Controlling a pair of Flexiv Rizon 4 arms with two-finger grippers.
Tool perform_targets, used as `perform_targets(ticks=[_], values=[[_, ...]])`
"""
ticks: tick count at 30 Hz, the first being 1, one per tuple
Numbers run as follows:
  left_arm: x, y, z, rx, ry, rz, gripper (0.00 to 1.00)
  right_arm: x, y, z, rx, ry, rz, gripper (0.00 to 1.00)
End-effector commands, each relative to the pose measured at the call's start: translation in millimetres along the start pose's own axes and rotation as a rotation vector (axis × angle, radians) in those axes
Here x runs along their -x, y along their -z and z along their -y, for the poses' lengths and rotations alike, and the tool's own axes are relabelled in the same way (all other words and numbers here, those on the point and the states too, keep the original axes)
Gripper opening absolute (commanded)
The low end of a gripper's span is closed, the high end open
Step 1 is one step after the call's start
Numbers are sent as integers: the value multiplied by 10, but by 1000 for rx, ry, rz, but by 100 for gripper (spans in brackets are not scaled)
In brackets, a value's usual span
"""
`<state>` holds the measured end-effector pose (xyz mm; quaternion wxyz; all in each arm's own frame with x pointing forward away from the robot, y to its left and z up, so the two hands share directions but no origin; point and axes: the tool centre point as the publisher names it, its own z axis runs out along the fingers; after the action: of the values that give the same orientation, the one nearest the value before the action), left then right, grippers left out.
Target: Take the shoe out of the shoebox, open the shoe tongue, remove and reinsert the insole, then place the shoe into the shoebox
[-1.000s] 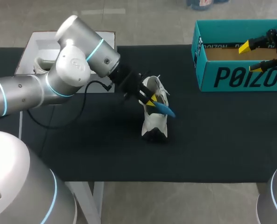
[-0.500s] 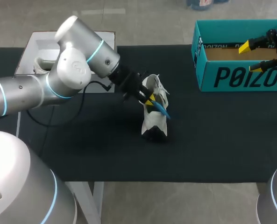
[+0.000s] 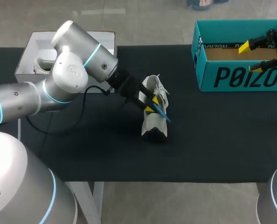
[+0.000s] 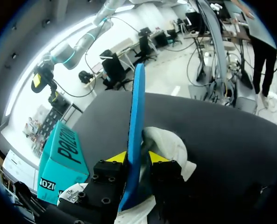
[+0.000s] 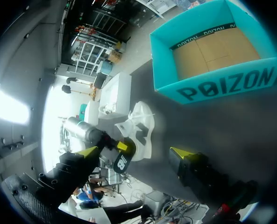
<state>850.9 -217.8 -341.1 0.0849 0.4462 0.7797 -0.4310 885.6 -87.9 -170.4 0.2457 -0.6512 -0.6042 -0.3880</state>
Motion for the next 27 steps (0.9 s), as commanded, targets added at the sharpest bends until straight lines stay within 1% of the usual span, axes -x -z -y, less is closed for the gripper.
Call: perform_targets(ticks=[1, 4, 9, 14, 22, 25, 26, 27], values=[[70, -118, -49, 19, 1, -34, 0, 1, -1, 2, 0, 0, 3, 100], [85, -114, -95, 28, 5, -35, 0, 1, -1, 2, 0, 0, 3, 100], [90, -48, -241, 49, 24, -19, 0, 1, -1, 2, 0, 0, 3, 100], [105, -39, -351, 65, 44, -21, 0, 1, -1, 2, 0, 0, 3, 100], [80, -42, -424, 81, 65, -13, 0, 1, -1, 2, 0, 0, 3, 100], [67, -29, -379, 76, 64, -9, 0, 1, -1, 2, 0, 0, 3, 100], [66, -23, -349, 75, 59, -9, 20, 1, -1, 2, 0, 0, 3, 100], [67, -15, -316, 75, 54, -6, 49, 1, -1, 2, 0, 0, 3, 100]])
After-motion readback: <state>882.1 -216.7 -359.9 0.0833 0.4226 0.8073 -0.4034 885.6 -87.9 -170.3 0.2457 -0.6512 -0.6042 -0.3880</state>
